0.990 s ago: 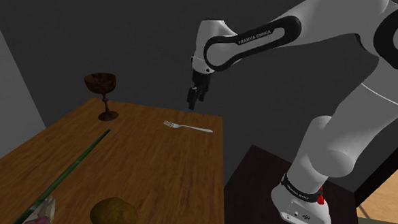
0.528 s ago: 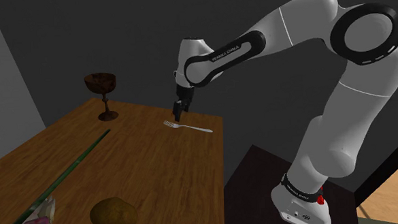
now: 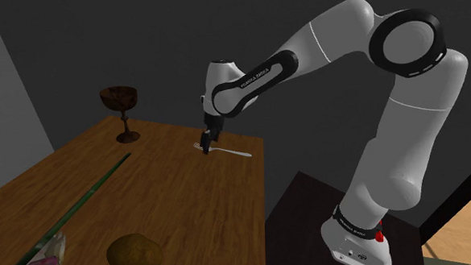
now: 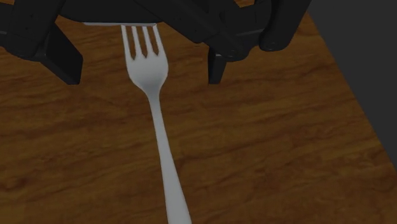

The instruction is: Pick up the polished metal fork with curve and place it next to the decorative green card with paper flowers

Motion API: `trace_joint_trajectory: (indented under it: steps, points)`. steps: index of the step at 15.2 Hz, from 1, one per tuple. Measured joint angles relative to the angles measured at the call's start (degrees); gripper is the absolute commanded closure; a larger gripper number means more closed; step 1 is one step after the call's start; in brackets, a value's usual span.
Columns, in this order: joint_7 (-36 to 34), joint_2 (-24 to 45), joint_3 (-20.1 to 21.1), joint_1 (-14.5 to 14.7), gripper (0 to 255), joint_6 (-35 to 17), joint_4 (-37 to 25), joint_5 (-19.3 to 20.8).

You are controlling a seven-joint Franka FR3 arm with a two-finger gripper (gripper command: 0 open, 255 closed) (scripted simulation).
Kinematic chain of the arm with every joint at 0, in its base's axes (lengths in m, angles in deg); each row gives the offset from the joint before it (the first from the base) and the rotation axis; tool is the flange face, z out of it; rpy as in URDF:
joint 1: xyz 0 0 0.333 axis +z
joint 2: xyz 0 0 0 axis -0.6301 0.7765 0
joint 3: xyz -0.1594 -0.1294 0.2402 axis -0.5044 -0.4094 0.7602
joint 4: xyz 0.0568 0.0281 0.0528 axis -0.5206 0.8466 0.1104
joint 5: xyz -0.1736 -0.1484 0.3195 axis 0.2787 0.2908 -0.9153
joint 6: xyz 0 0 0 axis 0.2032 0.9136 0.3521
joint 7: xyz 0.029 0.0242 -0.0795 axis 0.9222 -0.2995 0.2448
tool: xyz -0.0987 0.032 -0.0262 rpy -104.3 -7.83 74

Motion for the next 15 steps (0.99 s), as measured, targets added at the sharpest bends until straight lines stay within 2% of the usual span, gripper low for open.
trace_joint_trajectory:
  steps: [7, 8, 15]
  points:
    - [0.0, 0.7, 0.0, 0.0, 0, -1.1, 0.4, 0.0]
    - [0.0, 0.7, 0.0, 0.0, 255, -1.1, 0.4, 0.0]
    - [0.3, 0.5, -0.2, -0.2, 255, -1.1, 0.1, 0.0]
